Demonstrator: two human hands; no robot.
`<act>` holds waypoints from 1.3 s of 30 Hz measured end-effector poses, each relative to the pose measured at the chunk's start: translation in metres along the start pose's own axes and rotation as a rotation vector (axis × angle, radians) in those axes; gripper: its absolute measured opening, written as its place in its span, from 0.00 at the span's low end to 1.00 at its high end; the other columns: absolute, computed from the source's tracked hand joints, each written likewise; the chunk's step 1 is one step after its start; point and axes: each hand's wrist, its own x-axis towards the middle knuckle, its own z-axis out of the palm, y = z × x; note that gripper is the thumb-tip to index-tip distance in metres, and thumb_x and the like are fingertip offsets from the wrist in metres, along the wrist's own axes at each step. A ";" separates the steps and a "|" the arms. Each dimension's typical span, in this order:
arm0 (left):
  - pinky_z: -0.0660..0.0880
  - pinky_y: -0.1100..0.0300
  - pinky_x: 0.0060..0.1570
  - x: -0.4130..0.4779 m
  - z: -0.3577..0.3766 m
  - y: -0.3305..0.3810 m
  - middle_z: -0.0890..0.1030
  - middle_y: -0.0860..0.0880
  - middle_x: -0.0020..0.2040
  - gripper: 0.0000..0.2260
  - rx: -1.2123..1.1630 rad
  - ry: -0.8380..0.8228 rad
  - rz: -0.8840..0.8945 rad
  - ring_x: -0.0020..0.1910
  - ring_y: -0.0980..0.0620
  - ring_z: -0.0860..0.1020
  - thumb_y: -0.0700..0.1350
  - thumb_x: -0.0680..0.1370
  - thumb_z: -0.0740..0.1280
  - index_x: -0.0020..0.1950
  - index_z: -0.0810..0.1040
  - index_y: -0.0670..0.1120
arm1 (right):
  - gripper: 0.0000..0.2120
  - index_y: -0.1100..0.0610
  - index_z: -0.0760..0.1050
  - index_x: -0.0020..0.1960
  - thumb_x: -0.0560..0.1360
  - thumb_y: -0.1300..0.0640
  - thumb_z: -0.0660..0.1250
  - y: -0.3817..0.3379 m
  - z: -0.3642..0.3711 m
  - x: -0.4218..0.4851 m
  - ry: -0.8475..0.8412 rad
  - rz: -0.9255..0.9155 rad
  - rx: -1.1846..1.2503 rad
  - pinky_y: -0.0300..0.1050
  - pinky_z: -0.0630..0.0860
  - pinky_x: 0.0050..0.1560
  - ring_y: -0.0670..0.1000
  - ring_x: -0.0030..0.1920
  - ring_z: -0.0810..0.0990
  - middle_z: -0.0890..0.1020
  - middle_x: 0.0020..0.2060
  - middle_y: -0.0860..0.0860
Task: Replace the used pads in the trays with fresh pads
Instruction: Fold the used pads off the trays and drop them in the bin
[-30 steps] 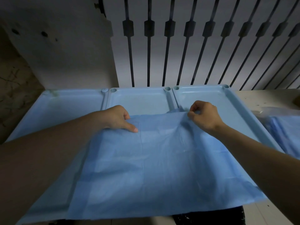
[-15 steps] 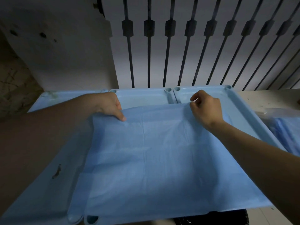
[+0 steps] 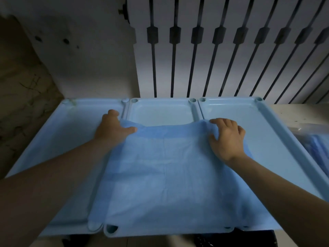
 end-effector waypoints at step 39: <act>0.71 0.49 0.48 -0.134 -0.039 -0.027 0.77 0.39 0.56 0.17 0.156 0.054 0.004 0.54 0.37 0.76 0.52 0.80 0.62 0.63 0.68 0.42 | 0.30 0.52 0.53 0.78 0.80 0.48 0.58 -0.038 -0.034 -0.135 -0.337 -0.193 -0.035 0.47 0.41 0.76 0.50 0.78 0.49 0.55 0.78 0.50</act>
